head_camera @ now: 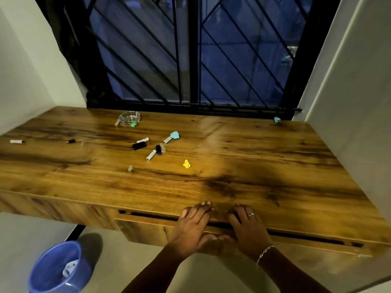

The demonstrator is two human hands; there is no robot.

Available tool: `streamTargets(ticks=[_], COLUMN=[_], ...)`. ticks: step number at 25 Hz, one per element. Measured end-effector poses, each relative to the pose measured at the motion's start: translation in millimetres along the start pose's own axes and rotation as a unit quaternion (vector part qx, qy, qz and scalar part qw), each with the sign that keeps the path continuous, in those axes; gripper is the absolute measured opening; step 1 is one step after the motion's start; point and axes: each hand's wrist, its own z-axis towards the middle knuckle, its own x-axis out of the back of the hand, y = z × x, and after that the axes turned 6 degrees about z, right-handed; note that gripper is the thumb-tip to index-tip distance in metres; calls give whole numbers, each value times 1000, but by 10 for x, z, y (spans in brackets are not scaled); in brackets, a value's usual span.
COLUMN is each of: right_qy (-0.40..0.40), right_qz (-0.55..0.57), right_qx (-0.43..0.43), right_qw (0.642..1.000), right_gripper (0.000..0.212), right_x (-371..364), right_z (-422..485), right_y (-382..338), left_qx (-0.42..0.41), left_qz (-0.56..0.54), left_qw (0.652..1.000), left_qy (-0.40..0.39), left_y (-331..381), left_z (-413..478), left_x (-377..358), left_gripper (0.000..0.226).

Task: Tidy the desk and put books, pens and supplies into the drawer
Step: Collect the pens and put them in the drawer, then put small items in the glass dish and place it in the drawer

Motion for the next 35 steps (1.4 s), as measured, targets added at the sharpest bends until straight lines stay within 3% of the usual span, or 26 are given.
streamTargets(ticks=[5,7,10,14,19,23,25,31,33,35], right_qy=[38,45,32,-31,-67,25,28,-123,-183,-182], right_qz=[-3,0,21,65,142,149,158,218,199,196], right_qx=[27,25,20,-1,-19,35,43,-8,-37,-67], right_qw=[999,999,999,997,987,988,986,968,962,961], right_gripper=[35,35,35,43,54,51,53,54,68,111], right_x=[-34,-38,-44,-50,-116,-216,-314,-504,-480,-532], right_z=[165,177,179,202,441,705,834,1423,1696,2005], right_y=[10,-1,-20,-43,-264,-526,-721,-1416,-1645,-1819], left_qx=[8,-6,-2,7,42,110,153,183,189,197], left_qz=[36,59,67,46,-6,-43,-38,-23,-36,-39], left_qw=[995,992,993,996,999,993,987,983,981,979], left_qy=[90,107,92,79,10,-25,-27,-7,14,27], left_y=[59,75,82,43,-294,-706,-919,-1758,-2084,-2438], left_z=[139,150,157,130,78,-85,-215,-546,-610,-648], left_x=[-76,-86,-60,10,129,296,361,395,470,546], left_gripper=[37,44,56,33,56,56,62,64,61,56])
